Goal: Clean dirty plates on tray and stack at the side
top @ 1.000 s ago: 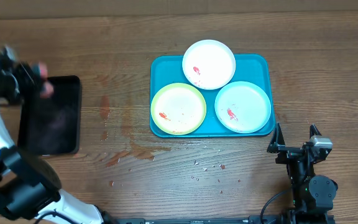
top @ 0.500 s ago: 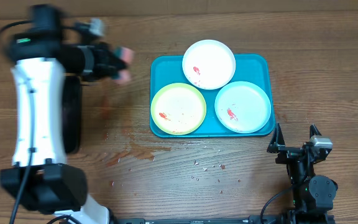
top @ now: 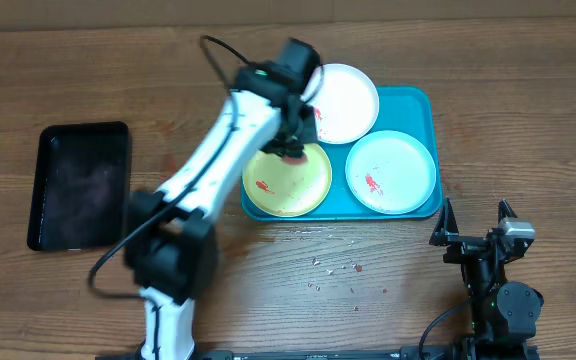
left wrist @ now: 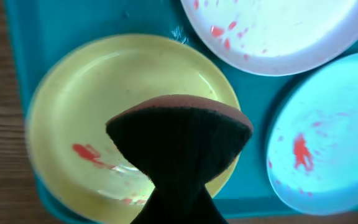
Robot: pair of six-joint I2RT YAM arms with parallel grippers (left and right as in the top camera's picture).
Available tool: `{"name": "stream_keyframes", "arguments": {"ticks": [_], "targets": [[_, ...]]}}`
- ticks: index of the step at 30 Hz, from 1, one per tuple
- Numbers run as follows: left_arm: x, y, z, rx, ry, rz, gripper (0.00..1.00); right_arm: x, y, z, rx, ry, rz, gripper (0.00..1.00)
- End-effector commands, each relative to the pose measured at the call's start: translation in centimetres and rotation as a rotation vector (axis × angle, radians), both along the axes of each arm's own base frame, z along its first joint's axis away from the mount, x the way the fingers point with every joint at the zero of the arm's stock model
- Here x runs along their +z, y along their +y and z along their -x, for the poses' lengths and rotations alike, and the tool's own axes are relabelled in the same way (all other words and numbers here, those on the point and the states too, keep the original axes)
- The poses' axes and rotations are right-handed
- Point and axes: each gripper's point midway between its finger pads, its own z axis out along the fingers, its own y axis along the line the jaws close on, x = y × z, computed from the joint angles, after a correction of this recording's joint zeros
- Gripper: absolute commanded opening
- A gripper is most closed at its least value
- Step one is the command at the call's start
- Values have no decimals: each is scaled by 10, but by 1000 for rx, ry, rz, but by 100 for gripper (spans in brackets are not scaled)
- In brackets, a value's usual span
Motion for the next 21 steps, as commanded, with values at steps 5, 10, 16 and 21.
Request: {"name": "stream_keyframes", "arguments": {"ticks": [5,10,16,21], "targets": [[-60,-4,7,108,143,-21,4,6,13,0,75,-35,-37,100],[-57,8,0,145,157,11,4,28,59,9,352,-90,-213,100],[-58,18,-4,117,154,6,4,147,64,48,437,-511,-179,100],[-58,19,-5,104,149,2,4,216,55,54,334,-465,-47,100]]}}
